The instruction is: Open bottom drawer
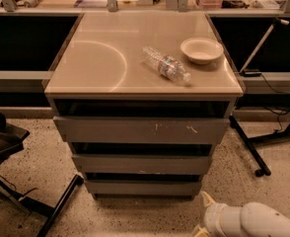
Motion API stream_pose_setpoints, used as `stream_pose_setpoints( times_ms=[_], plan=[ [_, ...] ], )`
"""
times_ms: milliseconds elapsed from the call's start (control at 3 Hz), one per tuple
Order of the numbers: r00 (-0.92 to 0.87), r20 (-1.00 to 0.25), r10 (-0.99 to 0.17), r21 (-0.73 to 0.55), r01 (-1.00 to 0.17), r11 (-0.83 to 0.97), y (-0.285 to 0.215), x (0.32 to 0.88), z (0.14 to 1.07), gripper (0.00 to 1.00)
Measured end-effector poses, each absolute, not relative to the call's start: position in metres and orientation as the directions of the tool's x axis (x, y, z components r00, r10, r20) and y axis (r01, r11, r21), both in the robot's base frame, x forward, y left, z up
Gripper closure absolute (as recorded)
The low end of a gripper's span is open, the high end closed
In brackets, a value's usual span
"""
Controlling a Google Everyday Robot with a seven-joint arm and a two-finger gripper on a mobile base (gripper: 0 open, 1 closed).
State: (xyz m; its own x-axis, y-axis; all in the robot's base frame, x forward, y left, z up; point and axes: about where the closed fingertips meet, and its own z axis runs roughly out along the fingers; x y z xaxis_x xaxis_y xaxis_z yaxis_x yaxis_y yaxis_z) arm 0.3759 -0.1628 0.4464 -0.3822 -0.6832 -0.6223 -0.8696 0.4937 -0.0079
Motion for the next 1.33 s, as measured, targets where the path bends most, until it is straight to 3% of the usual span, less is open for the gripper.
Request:
stream_pose_setpoints(
  times_ms=[333, 667, 1333],
  plan=[
    [-0.400, -0.666, -0.630, -0.116, -0.779, 0.617, -0.195, 0.410, 0.430, 0.00],
    [-0.475, -0.626, -0.618, -0.156, -0.700, 0.697, -0.216, 0.423, 0.421, 0.00],
    [-0.480, -0.594, -0.646, -0.214, -0.680, 0.702, -0.234, 0.437, 0.413, 0.00]
  ],
)
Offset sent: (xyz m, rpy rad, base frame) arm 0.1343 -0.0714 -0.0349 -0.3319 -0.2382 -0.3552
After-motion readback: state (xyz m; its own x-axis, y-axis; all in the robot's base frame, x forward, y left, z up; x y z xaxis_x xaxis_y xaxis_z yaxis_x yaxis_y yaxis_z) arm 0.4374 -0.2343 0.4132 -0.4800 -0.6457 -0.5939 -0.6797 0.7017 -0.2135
